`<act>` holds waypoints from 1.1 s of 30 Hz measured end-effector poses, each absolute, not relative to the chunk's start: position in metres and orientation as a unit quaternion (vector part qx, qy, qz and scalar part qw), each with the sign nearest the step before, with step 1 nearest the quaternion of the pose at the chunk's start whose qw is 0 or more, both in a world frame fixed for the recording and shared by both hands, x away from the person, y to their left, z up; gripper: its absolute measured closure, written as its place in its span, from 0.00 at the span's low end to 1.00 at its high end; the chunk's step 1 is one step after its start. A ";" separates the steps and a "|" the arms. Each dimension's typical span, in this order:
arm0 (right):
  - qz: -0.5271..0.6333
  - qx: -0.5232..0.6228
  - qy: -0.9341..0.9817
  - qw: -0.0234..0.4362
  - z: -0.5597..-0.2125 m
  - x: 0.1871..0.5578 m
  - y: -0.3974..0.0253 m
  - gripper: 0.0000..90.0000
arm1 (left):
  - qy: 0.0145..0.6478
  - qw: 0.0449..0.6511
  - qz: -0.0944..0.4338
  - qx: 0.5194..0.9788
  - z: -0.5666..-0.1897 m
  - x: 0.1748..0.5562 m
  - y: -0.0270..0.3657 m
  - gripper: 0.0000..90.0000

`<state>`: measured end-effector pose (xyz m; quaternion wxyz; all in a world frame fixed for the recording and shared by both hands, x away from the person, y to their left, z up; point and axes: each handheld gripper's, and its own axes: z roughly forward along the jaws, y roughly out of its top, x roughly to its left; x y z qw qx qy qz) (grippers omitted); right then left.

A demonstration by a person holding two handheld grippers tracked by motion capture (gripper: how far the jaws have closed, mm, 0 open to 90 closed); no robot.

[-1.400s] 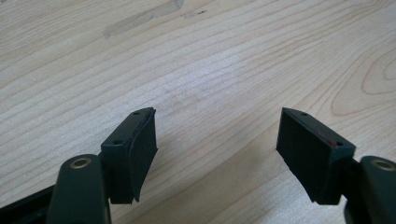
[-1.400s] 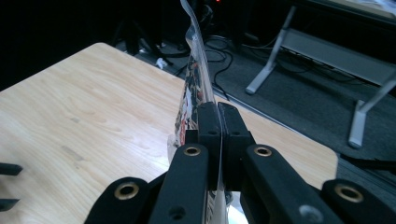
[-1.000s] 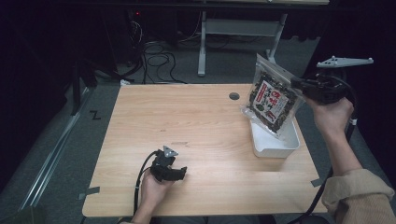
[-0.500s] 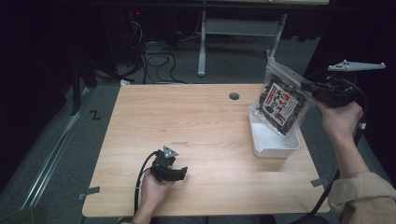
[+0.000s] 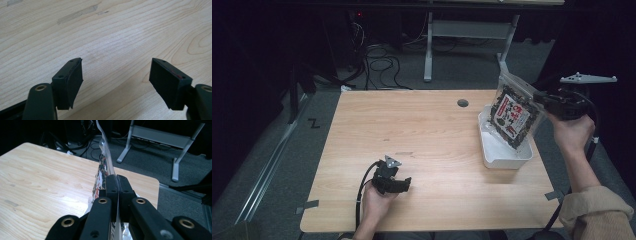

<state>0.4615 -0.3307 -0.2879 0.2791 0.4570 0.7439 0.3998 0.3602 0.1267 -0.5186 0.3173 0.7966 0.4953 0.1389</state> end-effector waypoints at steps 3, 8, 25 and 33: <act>0.401 0.458 0.742 0.281 -0.289 0.461 -0.332 1.00 | 0.495 0.319 0.140 0.796 -0.518 0.360 0.126 0.30; 0.400 0.459 0.739 0.287 -0.288 0.461 -0.335 1.00 | 0.493 0.316 0.137 0.799 -0.519 0.361 0.126 0.30; 0.375 0.465 0.753 0.276 -0.313 0.465 -0.343 1.00 | 0.494 0.316 0.140 0.798 -0.520 0.361 0.126 0.30; 0.355 0.463 0.766 0.270 -0.326 0.467 -0.346 0.99 | 0.495 0.316 0.137 0.798 -0.520 0.360 0.125 0.30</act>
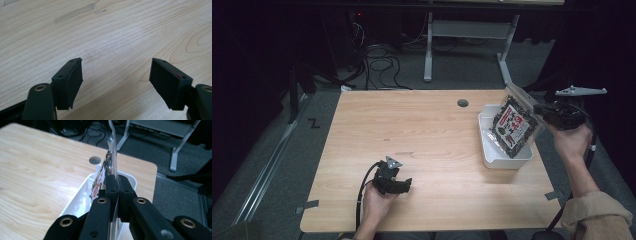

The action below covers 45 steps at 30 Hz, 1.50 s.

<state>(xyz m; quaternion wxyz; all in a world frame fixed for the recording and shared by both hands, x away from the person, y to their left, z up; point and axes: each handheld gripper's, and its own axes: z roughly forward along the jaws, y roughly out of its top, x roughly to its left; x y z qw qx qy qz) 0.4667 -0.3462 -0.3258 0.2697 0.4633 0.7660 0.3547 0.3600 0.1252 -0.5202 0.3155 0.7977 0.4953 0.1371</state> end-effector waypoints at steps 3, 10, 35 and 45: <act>0.345 0.462 0.770 0.273 -0.329 0.468 -0.346 0.99 | 0.494 0.313 0.137 0.799 -0.521 0.361 0.125 0.30; 0.335 0.473 0.769 0.270 -0.339 0.471 -0.353 0.94 | 0.492 0.315 0.140 0.799 -0.521 0.360 0.124 0.30; 0.341 0.500 0.746 0.278 -0.335 0.463 -0.374 0.53 | 0.487 0.314 0.136 0.804 -0.520 0.359 0.122 0.30; 0.366 0.493 0.730 0.300 -0.325 0.442 -0.384 0.50 | 0.484 0.312 0.138 0.806 -0.521 0.359 0.120 0.30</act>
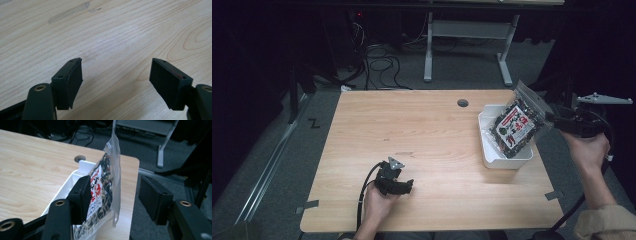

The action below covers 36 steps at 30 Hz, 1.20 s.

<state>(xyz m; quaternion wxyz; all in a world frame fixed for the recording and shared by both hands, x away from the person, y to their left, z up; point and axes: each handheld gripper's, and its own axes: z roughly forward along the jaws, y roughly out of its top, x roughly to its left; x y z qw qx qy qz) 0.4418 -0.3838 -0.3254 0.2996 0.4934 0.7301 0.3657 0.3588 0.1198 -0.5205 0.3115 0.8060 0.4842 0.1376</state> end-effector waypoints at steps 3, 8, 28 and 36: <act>0.386 0.467 0.737 0.300 -0.326 0.426 -0.380 0.50 | 0.485 0.317 0.140 0.803 -0.519 0.358 0.121 0.30; 0.409 0.440 0.747 0.284 -0.329 0.405 -0.370 0.50 | 0.482 0.313 0.139 0.807 -0.520 0.359 0.119 0.30; 0.459 0.383 0.770 0.225 -0.347 0.352 -0.347 0.50 | 0.483 0.329 0.148 0.798 -0.513 0.356 0.125 0.30; 0.465 0.367 0.778 0.210 -0.359 0.344 -0.333 0.50 | 0.485 0.332 0.148 0.796 -0.512 0.356 0.126 0.30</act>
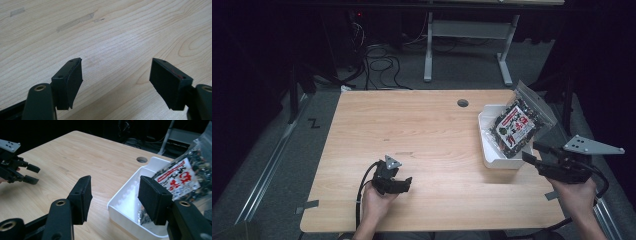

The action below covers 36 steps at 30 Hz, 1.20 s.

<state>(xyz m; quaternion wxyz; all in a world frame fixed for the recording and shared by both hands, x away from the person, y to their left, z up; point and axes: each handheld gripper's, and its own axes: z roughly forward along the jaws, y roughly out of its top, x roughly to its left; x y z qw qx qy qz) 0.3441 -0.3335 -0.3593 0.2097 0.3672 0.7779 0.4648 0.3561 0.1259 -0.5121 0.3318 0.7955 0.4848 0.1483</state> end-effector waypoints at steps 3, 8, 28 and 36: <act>0.466 0.362 0.783 0.198 -0.366 0.343 -0.326 0.50 | 0.483 0.335 0.149 0.795 -0.511 0.355 0.126 0.30; 0.463 0.357 0.789 0.189 -0.374 0.343 -0.318 0.50 | 0.482 0.336 0.152 0.795 -0.511 0.356 0.127 0.30; 0.453 0.340 0.811 0.147 -0.403 0.348 -0.278 0.50 | 0.481 0.338 0.147 0.795 -0.511 0.355 0.126 0.30; 0.444 0.330 0.822 0.139 -0.411 0.351 -0.261 0.50 | 0.480 0.339 0.148 0.795 -0.511 0.355 0.125 0.30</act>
